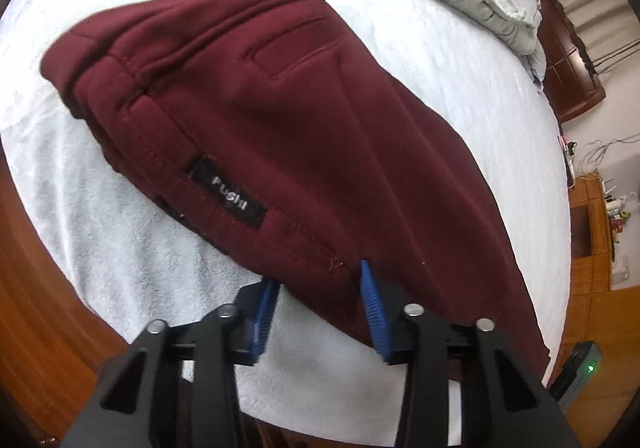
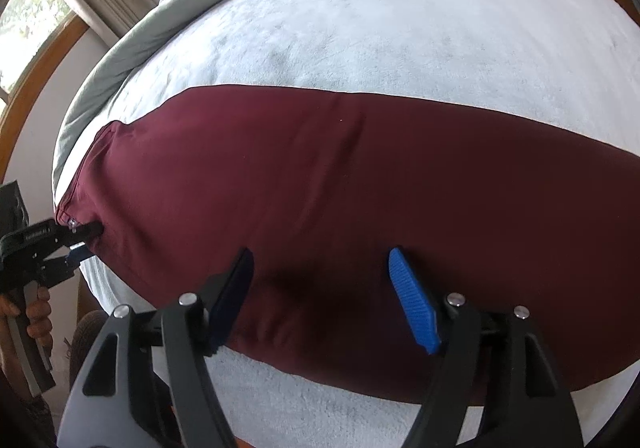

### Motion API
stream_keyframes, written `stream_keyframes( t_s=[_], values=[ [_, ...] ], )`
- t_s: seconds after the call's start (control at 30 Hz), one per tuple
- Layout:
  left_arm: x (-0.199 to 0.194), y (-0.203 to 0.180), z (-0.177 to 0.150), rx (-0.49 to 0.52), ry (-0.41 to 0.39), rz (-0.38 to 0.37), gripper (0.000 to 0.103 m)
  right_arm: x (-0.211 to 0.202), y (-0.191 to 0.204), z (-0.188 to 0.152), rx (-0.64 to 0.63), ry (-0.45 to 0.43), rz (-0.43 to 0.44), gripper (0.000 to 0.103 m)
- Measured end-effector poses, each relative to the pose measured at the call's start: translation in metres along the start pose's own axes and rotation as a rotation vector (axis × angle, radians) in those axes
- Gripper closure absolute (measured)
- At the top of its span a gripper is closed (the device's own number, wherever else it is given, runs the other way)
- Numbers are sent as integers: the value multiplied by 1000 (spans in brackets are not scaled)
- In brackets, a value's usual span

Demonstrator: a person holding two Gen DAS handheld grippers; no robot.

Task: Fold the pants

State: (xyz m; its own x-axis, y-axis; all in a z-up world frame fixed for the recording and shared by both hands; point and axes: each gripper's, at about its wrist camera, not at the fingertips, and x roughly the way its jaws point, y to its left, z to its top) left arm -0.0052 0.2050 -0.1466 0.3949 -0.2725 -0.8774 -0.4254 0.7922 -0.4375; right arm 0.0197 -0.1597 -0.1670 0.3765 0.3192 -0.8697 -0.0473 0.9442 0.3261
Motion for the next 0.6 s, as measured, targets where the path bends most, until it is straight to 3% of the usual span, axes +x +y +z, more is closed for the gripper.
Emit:
stream_keyframes(
  t_s=[0.13, 0.27, 0.37, 0.47, 0.53, 0.6],
  values=[
    [-8, 4, -14, 0, -17, 43, 71, -2, -1, 0, 0, 9, -2, 34],
    [7, 10, -20, 35, -8, 95, 69, 1, -3, 2, 5, 25, -3, 34],
    [6, -9, -15, 85, -24, 131, 67, 1, 2, 3, -35, 32, -26, 34],
    [-9, -24, -21, 95, -42, 160, 58, -11, -7, 4, 13, 8, 24, 34],
    [-19, -40, -34, 150, -70, 178, 57, -21, -19, 5, 63, -15, 40, 35],
    [-25, -74, -54, 266, -107, 163, 54, -32, -29, 5, 84, -45, 29, 36]
  ],
)
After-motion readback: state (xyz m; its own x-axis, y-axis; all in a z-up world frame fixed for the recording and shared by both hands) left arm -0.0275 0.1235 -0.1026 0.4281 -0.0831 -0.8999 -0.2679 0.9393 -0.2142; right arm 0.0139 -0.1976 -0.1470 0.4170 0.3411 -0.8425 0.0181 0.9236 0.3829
